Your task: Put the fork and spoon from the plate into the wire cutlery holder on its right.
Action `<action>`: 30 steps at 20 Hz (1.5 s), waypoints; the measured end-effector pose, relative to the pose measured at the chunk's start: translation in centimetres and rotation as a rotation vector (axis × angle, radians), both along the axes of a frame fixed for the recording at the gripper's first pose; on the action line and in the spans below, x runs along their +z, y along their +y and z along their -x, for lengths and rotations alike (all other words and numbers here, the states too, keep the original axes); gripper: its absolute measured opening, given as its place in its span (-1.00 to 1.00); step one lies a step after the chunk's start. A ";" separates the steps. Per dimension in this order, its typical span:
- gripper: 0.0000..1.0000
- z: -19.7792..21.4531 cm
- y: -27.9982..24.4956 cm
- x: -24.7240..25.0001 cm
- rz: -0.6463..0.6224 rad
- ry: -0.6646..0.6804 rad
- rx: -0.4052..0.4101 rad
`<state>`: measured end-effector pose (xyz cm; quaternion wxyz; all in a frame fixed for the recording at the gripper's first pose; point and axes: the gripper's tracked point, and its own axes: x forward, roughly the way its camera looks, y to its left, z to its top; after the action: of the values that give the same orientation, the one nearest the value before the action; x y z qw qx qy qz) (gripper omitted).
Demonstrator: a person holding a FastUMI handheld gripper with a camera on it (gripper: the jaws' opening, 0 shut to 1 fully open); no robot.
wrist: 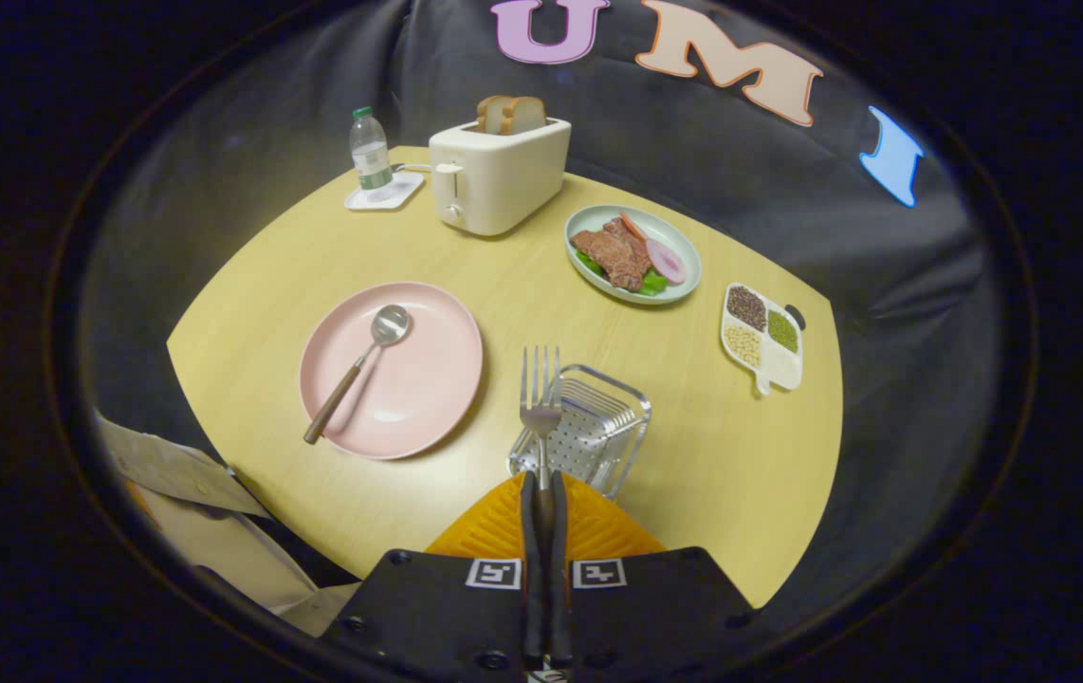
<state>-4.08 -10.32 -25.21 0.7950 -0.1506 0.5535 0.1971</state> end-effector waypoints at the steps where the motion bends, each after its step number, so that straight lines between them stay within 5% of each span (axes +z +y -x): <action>1: -0.88 -0.1 -0.5 0.0 0.006 0.006 0.001; 24: -0.86 0.1 -2.1 -2.8 0.083 0.270 0.081; 30: 0.16 -0.8 -0.8 -2.2 0.035 0.206 0.059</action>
<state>-3.24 -11.09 -27.40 0.7249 -0.1598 0.6311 0.2252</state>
